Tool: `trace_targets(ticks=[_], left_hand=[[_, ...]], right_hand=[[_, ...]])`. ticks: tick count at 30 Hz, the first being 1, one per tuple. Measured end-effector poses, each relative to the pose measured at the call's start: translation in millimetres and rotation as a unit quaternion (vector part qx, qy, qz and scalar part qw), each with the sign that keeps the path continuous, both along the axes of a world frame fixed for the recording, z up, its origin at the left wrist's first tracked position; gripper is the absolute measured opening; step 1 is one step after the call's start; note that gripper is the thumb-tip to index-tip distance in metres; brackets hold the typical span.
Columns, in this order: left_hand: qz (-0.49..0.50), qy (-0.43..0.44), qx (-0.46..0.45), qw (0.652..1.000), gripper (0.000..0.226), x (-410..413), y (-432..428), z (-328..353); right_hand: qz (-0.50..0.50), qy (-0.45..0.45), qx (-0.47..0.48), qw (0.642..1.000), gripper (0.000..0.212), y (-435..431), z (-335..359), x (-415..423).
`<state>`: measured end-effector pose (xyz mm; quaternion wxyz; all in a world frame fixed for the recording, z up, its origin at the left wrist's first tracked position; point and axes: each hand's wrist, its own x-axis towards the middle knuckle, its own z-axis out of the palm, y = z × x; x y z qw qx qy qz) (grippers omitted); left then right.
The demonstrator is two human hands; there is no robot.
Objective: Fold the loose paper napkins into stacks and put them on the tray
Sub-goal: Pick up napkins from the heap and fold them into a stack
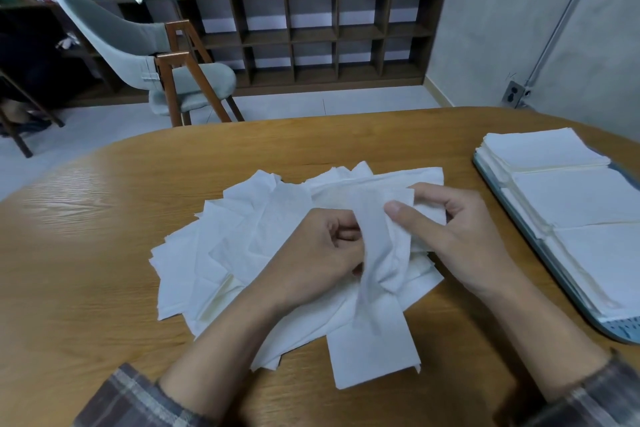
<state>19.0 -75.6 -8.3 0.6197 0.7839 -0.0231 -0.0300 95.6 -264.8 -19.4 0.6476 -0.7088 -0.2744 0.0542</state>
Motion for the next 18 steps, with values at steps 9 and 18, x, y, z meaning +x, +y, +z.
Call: trace_targets(ticks=[9, 18], left_hand=[[0.057, 0.011, -0.05, 0.997, 0.023, 1, 0, 2], [0.209, -0.123, -0.063, 0.968, 0.021, 7, 17, 0]], right_hand=[[-0.142, 0.061, 0.017, 0.988, 0.012, -1, 2, 6], [-0.064, 0.158, 0.079, 0.982, 0.019, -5, 3, 11]])
